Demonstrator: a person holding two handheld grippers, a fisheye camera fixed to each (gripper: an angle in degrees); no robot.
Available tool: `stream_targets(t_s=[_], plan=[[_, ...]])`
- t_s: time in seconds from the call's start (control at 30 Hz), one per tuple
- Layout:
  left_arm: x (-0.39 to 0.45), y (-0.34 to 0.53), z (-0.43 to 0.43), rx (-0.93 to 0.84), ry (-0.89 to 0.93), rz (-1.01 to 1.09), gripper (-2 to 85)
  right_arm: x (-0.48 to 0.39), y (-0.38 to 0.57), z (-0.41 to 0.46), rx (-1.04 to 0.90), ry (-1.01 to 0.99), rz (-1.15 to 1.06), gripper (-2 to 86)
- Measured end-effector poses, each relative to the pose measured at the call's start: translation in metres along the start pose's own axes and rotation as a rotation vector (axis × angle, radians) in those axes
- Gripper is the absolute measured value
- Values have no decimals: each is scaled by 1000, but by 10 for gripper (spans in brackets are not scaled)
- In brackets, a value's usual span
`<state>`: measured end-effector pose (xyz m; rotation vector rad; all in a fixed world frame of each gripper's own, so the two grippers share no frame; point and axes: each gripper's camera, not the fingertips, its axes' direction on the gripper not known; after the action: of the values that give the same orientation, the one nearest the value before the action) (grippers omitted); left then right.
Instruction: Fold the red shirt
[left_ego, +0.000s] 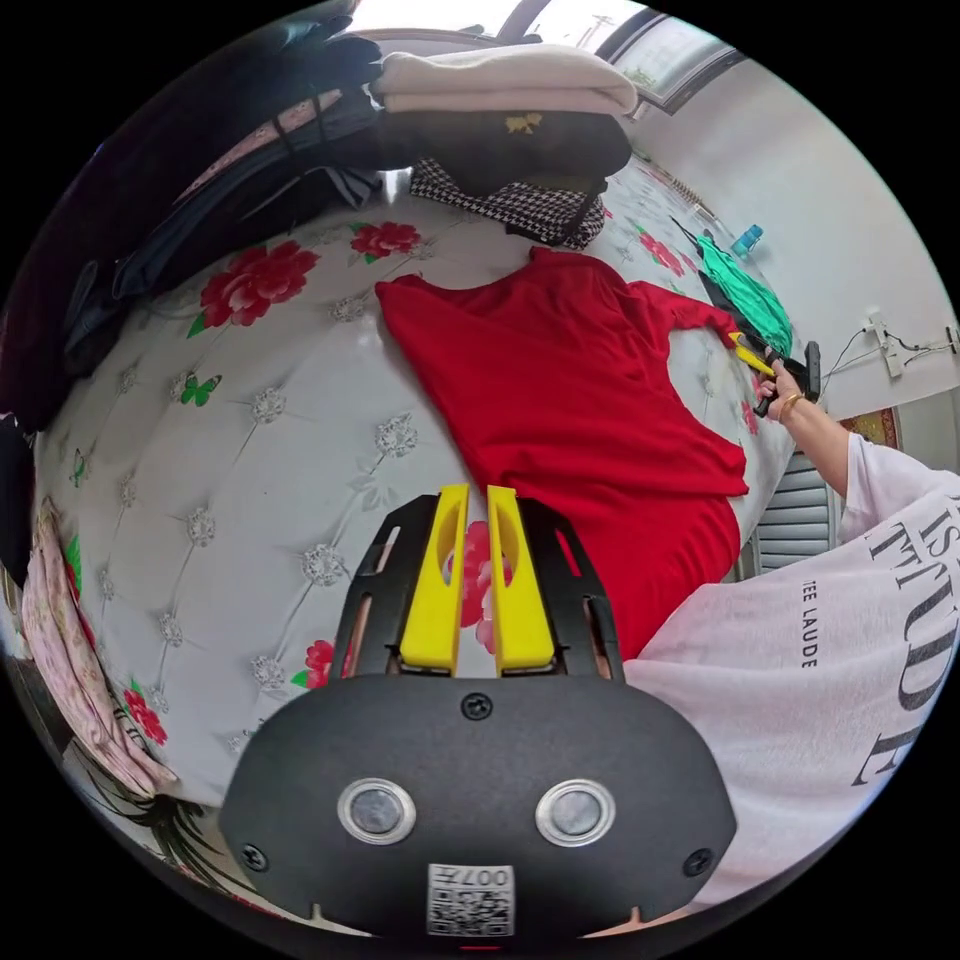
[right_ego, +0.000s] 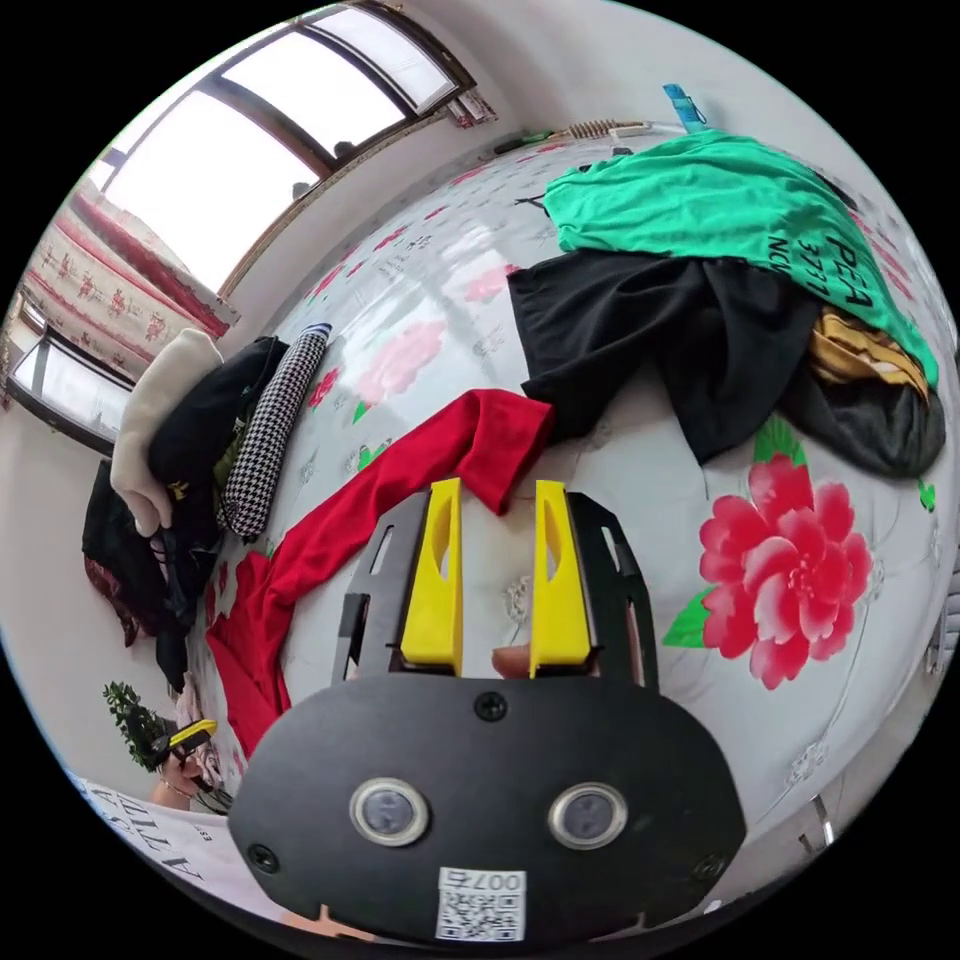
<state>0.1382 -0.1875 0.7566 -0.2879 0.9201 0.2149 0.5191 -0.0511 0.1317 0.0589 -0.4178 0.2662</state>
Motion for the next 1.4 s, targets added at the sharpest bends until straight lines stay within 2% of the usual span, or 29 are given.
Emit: stream_targets(t_s=[0.1, 0.2, 0.33, 0.4, 0.5, 0.57, 0.63, 0.73, 0.8, 0.9, 0.97, 1.0, 1.07, 1.17, 1.3, 1.37, 1.4], plan=[[-1, -6, 0, -1, 12, -29, 40, -6, -11, 13, -19, 53, -42, 20], [1, -15, -4, 18, 36, -37, 40, -24, -23, -22, 42, -10, -144, 10], [5, -31, -15, 71, 76, -10, 37, -47, -30, -144, 281, -148, -324, 5], [5, -37, -18, 91, 97, 5, 36, -47, -29, -180, 329, -118, -352, 5], [1, -44, -14, 101, 130, 20, 36, -19, -29, -172, 218, -38, -265, 3], [-6, -43, -12, 93, 152, 15, 36, 27, -21, -134, 102, 15, -82, 2], [-13, -39, -15, 94, 159, 16, 36, 54, -10, -110, 36, 1, 9, 2], [-27, -32, -28, 102, 145, 19, 36, 60, 9, -106, 67, -32, 29, 2], [-37, -29, -38, 117, 142, 18, 36, 41, 16, -123, 136, -122, -63, 2], [-52, -24, -51, 143, 152, 11, 35, -18, 32, -165, 214, -296, -323, 3], [-60, -19, -59, 169, 170, 2, 36, -81, 59, -203, 222, -447, -620, 3], [-62, -17, -61, 176, 175, 0, 36, -97, 68, -212, 215, -484, -701, 3], [-66, -8, -64, 196, 197, -7, 36, -157, 113, -240, 154, -612, -985, 3], [-71, 6, -66, 201, 211, -12, 37, -211, 175, -243, 18, -742, -1231, 4], [-81, 26, -69, 200, 219, -25, 39, -246, 250, -181, -231, -815, -1330, 5], [-88, 41, -69, 190, 233, -37, 39, -249, 309, -117, -392, -722, -1335, 5], [-89, 44, -68, 185, 237, -39, 39, -248, 325, -103, -414, -688, -1351, 5]])
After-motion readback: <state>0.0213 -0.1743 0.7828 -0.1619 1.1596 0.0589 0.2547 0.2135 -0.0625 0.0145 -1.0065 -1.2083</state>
